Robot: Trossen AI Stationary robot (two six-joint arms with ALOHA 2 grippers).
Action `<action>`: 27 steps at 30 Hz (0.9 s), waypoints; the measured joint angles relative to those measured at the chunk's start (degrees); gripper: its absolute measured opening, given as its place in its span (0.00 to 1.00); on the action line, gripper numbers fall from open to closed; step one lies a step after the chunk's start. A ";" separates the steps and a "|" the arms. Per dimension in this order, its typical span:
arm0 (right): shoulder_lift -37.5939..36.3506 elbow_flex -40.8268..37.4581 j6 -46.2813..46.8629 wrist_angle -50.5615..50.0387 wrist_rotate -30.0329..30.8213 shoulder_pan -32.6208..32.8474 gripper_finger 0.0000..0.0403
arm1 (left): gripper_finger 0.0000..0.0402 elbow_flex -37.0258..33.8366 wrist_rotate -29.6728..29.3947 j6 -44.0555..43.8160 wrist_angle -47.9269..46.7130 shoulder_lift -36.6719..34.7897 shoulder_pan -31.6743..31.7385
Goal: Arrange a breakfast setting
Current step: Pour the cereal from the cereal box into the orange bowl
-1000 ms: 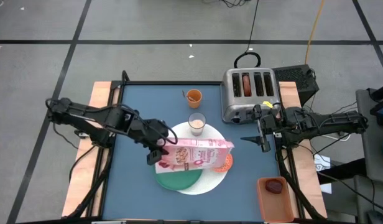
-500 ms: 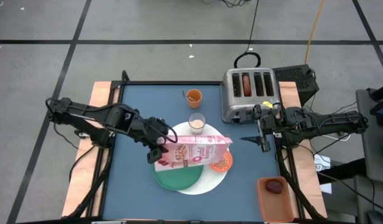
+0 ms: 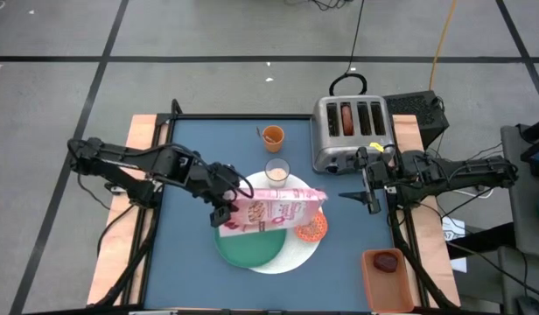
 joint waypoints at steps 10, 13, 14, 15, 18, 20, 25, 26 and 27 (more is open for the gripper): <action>0.00 0.00 -0.32 0.00 0.00 0.00 0.67 | 0.54 0.00 0.84 0.30 0.03 0.04 0.37; 0.00 0.00 -0.26 0.00 0.00 0.00 0.67 | 0.54 0.00 1.00 -0.10 0.03 0.04 0.32; 0.00 0.00 -0.26 0.00 0.00 0.00 0.67 | 0.54 0.00 0.91 -0.28 0.03 0.04 0.34; 0.00 -0.01 -0.26 0.00 0.00 -0.01 0.67 | 0.54 0.00 0.86 -0.44 0.03 0.04 0.34; 0.00 0.00 -0.26 0.00 0.00 -0.01 0.67 | 0.54 0.00 0.66 -0.60 0.02 0.04 0.01; 0.00 0.00 -0.26 0.00 0.00 0.00 0.67 | 0.54 0.00 0.88 -0.54 0.00 0.04 -0.06; 0.00 -0.02 -0.26 0.00 0.00 0.00 0.67 | 0.54 0.00 0.85 0.46 -0.03 0.04 -0.01; 0.00 -0.01 -0.26 0.00 0.00 -0.02 0.67 | 0.54 0.00 0.98 0.40 -0.15 0.04 -0.01; 0.00 0.00 -0.26 0.00 0.00 0.00 0.67 | 0.54 0.00 1.54 0.18 -0.30 0.13 0.03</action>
